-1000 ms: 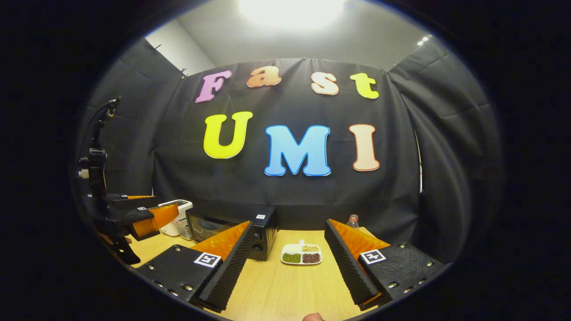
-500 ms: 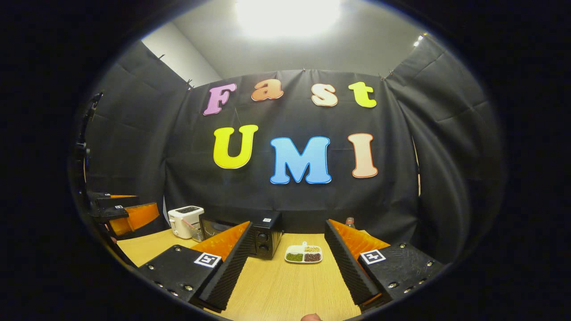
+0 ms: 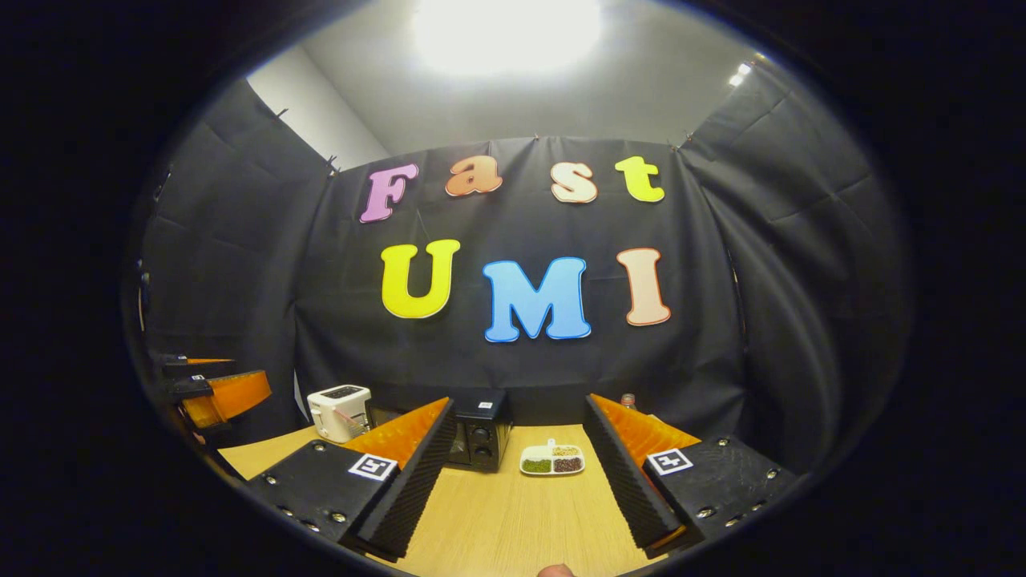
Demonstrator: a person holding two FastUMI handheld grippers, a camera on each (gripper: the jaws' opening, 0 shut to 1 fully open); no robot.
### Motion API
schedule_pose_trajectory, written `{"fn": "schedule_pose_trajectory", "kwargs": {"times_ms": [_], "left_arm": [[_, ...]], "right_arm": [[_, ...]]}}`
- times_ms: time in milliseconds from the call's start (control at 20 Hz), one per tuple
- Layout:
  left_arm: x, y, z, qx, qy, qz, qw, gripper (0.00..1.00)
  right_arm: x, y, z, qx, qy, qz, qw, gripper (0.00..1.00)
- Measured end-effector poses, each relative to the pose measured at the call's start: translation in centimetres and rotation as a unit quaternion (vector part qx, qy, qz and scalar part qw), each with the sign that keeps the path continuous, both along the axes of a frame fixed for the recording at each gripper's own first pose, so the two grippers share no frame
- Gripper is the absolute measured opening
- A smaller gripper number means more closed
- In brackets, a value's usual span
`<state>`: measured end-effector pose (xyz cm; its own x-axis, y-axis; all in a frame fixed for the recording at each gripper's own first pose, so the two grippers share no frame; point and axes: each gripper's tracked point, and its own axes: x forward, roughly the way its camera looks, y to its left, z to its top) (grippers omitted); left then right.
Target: Open the electric oven with the left hand, put the food in, and close the electric oven.
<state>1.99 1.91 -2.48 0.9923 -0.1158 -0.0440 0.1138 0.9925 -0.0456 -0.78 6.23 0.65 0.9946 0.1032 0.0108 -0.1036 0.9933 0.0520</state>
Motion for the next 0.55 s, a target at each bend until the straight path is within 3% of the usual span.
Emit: {"fn": "schedule_pose_trajectory", "kwargs": {"times_ms": [550], "left_arm": [[-0.9,2.5,1.4,0.001,-0.013,0.017,1.000,1.00]], "right_arm": [[-0.2,1.0,0.6,-0.021,-0.006,0.011,1.000,0.98]]}}
